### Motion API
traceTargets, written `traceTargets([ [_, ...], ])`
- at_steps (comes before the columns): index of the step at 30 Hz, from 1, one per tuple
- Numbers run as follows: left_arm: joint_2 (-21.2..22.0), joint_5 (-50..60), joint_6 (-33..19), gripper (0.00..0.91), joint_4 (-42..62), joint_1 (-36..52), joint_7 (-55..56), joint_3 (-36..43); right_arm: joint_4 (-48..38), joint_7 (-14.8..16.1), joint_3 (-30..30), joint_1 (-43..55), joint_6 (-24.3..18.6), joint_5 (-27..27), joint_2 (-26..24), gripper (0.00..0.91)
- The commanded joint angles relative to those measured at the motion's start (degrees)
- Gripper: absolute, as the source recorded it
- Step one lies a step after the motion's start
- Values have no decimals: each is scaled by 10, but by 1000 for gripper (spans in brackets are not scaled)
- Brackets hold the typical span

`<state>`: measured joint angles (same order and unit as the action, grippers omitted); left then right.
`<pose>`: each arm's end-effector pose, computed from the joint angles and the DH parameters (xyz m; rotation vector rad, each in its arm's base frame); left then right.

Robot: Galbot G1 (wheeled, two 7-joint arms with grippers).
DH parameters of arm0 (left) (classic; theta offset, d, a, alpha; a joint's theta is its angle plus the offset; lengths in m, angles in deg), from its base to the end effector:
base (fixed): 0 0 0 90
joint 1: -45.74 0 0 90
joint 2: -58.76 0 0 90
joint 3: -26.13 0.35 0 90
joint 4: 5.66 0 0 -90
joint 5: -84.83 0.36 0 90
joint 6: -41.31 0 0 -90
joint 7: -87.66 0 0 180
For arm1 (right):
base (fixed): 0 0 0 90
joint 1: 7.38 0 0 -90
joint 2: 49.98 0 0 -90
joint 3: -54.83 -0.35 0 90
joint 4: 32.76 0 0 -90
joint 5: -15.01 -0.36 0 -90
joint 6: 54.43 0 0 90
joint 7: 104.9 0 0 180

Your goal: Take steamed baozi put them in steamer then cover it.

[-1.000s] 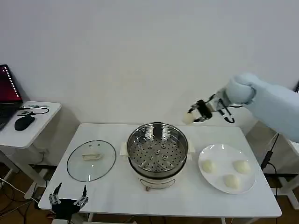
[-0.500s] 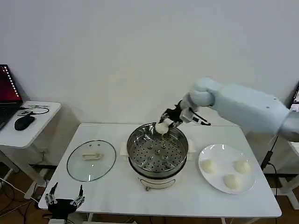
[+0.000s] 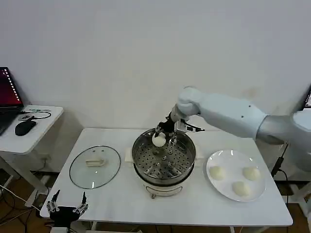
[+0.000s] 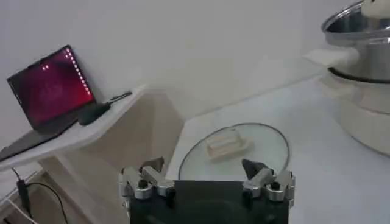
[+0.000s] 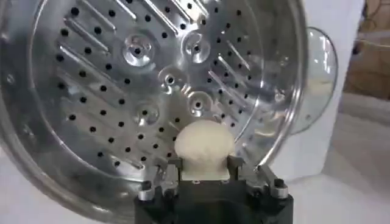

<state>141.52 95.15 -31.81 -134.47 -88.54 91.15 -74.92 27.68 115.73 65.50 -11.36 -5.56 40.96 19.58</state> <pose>0.1157 0.0690 -0.2757 0.2391 -2.7094 -0.5624 0.5964 0.1041 -0.0996 -1.7930 0.3678 -2.2429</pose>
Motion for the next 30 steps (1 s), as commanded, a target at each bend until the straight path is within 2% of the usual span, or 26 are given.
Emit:
traceTargets([
  [1, 0, -1, 0, 907, 2, 0, 0, -2, -67, -12, -1, -15, -29, 46, 38, 514],
  [5, 1, -1, 0, 907, 1, 2, 0, -1, -67, -12, -1, -21, -30, 50, 42, 524],
  [10, 1, -1, 1, 907, 0, 2, 0, -1, -70, -13, -1, -23, -31, 54, 44, 625],
  [11, 2, -1, 1, 907, 0, 2, 0, -2, -68, -13, 1, -21, -31, 54, 44, 725],
  [12, 2, -1, 1, 907, 0, 2, 0, -2, -66, -13, 1, -20, -33, 55, 44, 907],
  [16, 3, 0, 1, 907, -1, 1, 0, -1, -51, -12, 2, -6, -32, 49, 40, 907],
  [20, 4, 2, 2, 907, 1, 2, 0, 3, -2, -1, 4, 34, -20, 31, 18, 907],
  [23, 3, 3, 3, 907, -4, 0, 0, 6, 64, 24, 33, 81, 17, -42, -17, 907],
  [25, 2, 3, 4, 907, -7, -1, -1, 8, 99, 37, 58, 115, 45, -118, -46, 907],
  [27, 0, 3, 5, 907, -8, -1, -1, 10, 126, 48, 64, 133, 66, -150, -71, 907],
  [28, -1, 3, 5, 907, -8, -1, -1, 11, 148, 52, 66, 149, 89, -179, -91, 907],
  [30, -3, 3, 6, 907, -8, 0, -2, 13, 165, 59, 66, 163, 118, -200, -131, 907],
])
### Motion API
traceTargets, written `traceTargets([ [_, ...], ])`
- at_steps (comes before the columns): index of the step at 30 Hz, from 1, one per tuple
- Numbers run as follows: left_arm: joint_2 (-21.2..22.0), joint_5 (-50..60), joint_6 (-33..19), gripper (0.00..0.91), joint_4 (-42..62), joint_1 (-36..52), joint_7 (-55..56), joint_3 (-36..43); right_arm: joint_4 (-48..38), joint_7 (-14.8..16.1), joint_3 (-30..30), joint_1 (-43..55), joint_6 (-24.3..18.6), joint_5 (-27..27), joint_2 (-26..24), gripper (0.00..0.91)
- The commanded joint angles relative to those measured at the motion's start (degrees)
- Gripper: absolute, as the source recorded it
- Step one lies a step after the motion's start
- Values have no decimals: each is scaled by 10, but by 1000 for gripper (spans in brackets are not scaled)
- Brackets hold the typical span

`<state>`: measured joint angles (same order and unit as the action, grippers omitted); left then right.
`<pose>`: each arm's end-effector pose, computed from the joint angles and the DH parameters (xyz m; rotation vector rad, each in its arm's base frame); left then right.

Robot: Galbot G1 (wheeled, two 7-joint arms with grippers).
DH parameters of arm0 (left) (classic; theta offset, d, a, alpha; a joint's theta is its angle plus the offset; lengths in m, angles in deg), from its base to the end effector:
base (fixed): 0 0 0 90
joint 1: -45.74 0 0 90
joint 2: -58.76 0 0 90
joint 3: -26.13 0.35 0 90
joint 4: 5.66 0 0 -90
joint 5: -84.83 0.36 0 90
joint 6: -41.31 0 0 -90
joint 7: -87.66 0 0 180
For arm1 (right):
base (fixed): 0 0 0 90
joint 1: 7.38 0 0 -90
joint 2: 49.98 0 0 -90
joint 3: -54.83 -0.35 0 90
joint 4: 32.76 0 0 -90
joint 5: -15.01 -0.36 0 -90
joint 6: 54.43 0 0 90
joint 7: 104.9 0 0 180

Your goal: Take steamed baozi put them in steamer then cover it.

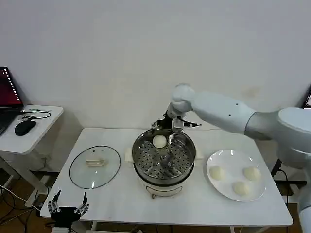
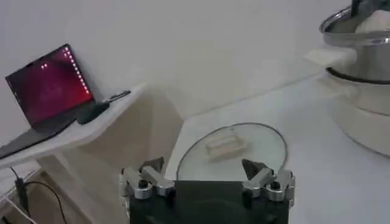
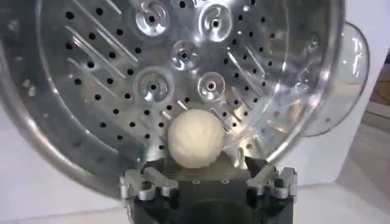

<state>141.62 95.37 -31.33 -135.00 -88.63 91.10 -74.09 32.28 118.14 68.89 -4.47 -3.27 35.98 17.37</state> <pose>0.1157 0.0642 -0.2736 0.2243 -2.7109 -0.5544 0.5884 0.0989 -0.0495 -1.7530 0.3616 -2.3025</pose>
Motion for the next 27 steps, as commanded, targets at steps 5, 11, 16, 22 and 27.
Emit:
traceTargets([
  [5, -12, 2, 4, 907, -12, 1, -2, 16, 136, 39, 57, 116, 215, -152, -202, 907],
  [11, -21, 1, 6, 907, -17, 10, -4, 25, 158, 78, 84, 130, 315, -146, -322, 907],
  [16, -30, 0, 6, 907, -19, 13, -6, 28, 197, 99, 110, 114, 359, -172, -407, 907],
  [22, -36, 0, 9, 907, -16, 20, -7, 29, 213, 100, 127, 61, 386, -187, -457, 907],
  [27, -34, 3, 8, 907, -15, 19, -7, 34, 239, 83, 94, -6, 423, -216, -471, 907],
])
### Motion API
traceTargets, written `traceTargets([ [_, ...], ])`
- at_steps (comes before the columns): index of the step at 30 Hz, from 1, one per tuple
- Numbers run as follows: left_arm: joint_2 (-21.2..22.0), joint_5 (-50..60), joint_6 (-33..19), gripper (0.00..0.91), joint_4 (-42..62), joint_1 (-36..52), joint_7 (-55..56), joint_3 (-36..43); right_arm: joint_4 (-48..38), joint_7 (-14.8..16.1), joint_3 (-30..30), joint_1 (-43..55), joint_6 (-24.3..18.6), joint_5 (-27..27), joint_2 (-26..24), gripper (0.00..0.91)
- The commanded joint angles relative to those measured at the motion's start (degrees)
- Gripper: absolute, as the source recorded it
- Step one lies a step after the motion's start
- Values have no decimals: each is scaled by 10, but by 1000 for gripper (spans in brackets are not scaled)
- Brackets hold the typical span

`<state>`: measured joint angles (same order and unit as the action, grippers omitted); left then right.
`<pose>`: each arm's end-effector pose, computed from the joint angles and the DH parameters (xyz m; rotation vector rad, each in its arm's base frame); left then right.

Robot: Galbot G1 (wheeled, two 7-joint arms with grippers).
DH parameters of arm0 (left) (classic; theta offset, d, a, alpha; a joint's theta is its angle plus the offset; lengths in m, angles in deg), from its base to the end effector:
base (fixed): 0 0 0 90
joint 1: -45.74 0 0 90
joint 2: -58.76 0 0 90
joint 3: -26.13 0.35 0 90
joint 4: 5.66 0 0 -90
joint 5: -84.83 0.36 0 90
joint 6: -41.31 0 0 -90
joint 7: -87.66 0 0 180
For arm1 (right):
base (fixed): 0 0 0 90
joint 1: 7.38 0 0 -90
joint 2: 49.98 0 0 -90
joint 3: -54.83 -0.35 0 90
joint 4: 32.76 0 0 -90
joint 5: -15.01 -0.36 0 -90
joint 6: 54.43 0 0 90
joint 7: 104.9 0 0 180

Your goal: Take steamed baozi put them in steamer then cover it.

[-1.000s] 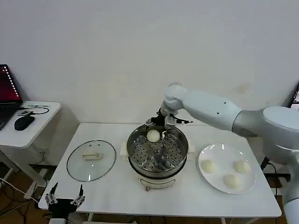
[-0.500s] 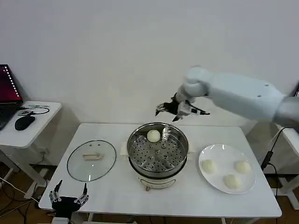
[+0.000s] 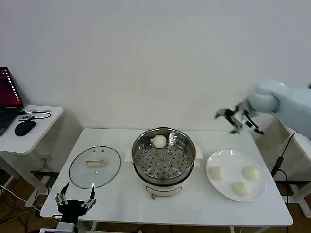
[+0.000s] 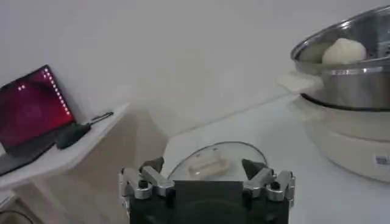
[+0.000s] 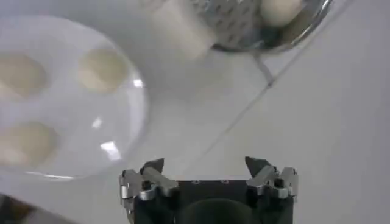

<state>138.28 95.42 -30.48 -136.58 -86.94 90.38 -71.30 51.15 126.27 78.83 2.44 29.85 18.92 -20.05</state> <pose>0.1265 0.0554 -0.2607 0.1190 -2.7595 -0.5879 0.4949 -0.1733 -0.0621 1.3391 -1.1766 1.9705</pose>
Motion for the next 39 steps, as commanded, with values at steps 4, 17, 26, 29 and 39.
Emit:
traceTargets([
  [4, 2, 5, 0, 907, 2, 3, 0, 8, 58, -2, -28, -114, 98, -45, -93, 907],
  [17, 4, 6, -2, 907, 7, 0, 0, 2, -1, -15, -164, -286, 102, -49, -44, 907],
  [26, 8, 7, 0, 907, 16, 6, -1, -3, -69, -20, -195, -319, 99, -54, 29, 907],
  [29, 9, 7, 1, 907, 18, 7, -1, -4, -82, -19, -193, -323, 99, -54, 45, 907],
  [39, 10, 8, 1, 907, 19, 5, -1, -7, -116, -29, -217, -349, 109, -54, 85, 907],
])
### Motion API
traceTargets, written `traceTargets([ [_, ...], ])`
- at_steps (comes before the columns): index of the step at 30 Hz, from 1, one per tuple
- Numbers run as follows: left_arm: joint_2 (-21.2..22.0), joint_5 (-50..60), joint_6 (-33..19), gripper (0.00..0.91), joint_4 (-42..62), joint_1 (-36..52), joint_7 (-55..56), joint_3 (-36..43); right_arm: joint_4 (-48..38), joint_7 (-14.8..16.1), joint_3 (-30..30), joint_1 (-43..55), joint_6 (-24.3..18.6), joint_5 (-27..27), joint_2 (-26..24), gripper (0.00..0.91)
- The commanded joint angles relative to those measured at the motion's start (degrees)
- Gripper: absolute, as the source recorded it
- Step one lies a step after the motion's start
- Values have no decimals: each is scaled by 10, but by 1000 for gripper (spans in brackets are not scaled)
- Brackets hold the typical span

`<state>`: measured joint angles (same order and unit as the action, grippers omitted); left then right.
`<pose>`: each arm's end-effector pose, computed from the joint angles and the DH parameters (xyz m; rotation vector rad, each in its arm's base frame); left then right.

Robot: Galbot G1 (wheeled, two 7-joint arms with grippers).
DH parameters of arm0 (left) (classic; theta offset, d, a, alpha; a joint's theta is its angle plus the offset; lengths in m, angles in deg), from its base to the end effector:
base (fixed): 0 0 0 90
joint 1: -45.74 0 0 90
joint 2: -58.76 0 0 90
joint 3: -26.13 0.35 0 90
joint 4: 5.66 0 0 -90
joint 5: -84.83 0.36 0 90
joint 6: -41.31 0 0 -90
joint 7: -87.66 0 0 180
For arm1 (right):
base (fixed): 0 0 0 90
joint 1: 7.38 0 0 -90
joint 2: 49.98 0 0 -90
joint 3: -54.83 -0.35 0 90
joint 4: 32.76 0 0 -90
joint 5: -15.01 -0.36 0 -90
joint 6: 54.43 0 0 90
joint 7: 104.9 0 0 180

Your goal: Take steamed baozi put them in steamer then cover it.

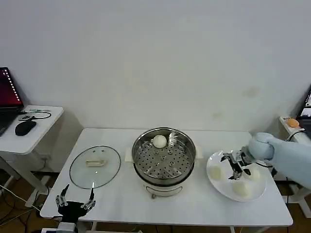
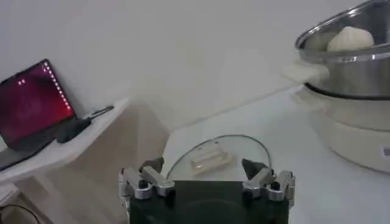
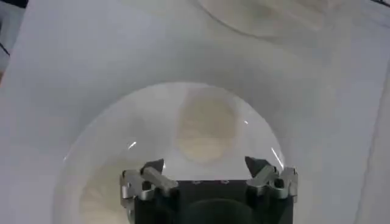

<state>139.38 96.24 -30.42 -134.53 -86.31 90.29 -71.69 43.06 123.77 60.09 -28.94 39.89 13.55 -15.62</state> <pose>0.1284 0.0578 -0.2723 0.1452 -2.7296 -0.5858 0.4851 -0.1656 -0.2261 1.3591 -1.3734 1.5207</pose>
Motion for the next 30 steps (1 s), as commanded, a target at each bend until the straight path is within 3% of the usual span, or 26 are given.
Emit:
traceTargets([
  [1, -2, 0, 0, 907, -2, -2, -1, -3, -36, -4, -30, -37, 9, 0, 41, 907],
  [5, -2, 0, 1, 907, -3, -3, -1, -5, -36, -3, -29, -42, 18, 0, 43, 877],
  [9, -1, 0, 1, 907, -2, -2, -1, -3, -38, -2, -31, -42, 24, 2, 43, 776],
  [12, -1, 0, 1, 907, -2, 0, -1, -3, -39, 1, -30, -41, 27, 4, 41, 635],
  [16, -1, 0, 2, 907, -3, 0, -1, -3, -43, 2, -30, -43, 29, 2, 42, 544],
  [22, -1, -1, 3, 907, -3, 0, -1, -3, -28, 8, -24, -20, 32, -9, 28, 534],
  [30, -3, -1, 7, 907, -5, 3, -3, 0, 20, 21, 29, 106, 32, -48, -28, 544],
])
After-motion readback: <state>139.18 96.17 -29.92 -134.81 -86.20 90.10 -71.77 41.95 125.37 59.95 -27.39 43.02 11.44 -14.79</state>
